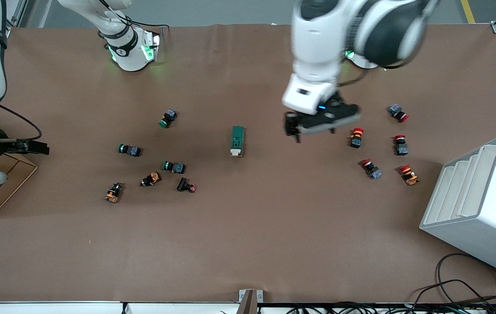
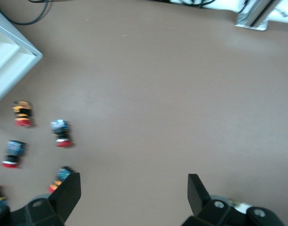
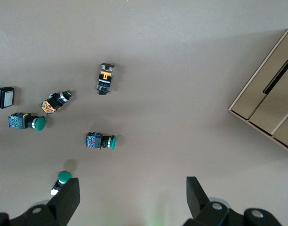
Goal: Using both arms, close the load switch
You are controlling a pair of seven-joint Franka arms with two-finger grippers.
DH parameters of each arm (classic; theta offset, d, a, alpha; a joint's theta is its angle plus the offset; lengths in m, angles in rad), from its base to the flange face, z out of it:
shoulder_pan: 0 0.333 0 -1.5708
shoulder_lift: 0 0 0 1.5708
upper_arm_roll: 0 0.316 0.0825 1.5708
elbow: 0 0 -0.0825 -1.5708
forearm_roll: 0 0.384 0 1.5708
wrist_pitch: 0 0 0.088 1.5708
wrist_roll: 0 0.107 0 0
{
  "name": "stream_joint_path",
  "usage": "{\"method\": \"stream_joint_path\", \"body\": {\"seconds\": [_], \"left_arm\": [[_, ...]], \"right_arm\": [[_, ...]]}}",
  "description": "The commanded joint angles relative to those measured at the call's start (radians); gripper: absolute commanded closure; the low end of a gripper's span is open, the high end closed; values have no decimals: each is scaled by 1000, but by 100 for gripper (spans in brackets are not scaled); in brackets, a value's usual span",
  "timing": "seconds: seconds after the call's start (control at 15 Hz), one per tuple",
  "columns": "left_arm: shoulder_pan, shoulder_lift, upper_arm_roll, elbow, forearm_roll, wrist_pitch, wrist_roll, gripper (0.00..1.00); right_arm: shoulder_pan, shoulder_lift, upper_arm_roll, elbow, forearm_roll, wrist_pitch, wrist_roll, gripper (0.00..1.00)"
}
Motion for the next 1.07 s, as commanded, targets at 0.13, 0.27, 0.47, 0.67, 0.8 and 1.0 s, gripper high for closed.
{"method": "stream_joint_path", "body": {"seconds": [0.13,0.27,0.47,0.67,0.8,1.0], "left_arm": [[235,-31,-14,84,-157,-117,374,0],[347,-63,-11,86,-252,-134,532,0],[414,-120,-2,83,-269,-164,670,0],[295,-190,168,42,-274,-218,730,0],[184,-239,315,-1,-304,-221,786,0],[100,-301,433,-80,-367,-224,813,0]], "right_arm": [[-22,2,25,109,-18,-101,-11,0],[-21,3,25,131,-15,-129,-10,0],[-21,-1,27,142,-7,-131,-11,0],[-21,-4,27,145,2,-138,-13,0],[-16,-7,28,145,7,-142,-8,0],[-16,-42,30,140,30,-189,-6,0]]}}
